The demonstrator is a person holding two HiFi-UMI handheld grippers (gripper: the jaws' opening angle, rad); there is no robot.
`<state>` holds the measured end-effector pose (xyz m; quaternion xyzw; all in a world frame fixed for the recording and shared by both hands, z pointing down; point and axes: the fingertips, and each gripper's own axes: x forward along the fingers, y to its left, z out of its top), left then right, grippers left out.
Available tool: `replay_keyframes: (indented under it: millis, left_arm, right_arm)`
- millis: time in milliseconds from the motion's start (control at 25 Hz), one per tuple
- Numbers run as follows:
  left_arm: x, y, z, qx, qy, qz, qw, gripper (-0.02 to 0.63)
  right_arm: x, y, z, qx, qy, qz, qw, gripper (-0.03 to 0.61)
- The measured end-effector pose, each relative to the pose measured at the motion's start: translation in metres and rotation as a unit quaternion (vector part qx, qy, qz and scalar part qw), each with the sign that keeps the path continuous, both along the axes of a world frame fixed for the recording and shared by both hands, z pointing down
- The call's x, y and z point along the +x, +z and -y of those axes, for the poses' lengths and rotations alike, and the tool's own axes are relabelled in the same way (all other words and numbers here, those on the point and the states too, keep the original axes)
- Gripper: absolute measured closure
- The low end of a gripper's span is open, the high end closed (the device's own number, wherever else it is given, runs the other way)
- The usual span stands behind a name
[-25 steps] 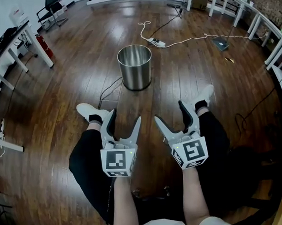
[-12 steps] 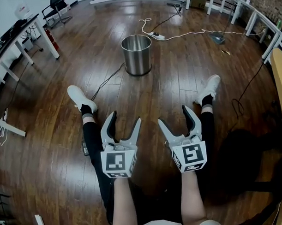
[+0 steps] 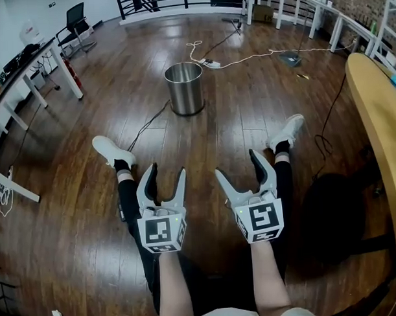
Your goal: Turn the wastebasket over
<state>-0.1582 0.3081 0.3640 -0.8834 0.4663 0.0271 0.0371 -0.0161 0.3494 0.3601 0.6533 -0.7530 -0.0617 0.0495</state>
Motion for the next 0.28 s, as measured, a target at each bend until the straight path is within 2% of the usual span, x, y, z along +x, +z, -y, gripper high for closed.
replay_keyframes:
  millis: [160, 280]
  left_arm:
    - [0.0, -0.002, -0.009, 0.001, 0.011, 0.024, 0.9997, 0.284]
    - [0.0, -0.005, -0.013, 0.006, 0.009, 0.034, 0.9994, 0.281]
  right_arm:
    - [-0.003, -0.005, -0.009, 0.001, 0.005, -0.004, 1.0, 0.216]
    - [0.0, -0.005, -0.013, 0.0, 0.012, 0.001, 1.0, 0.215]
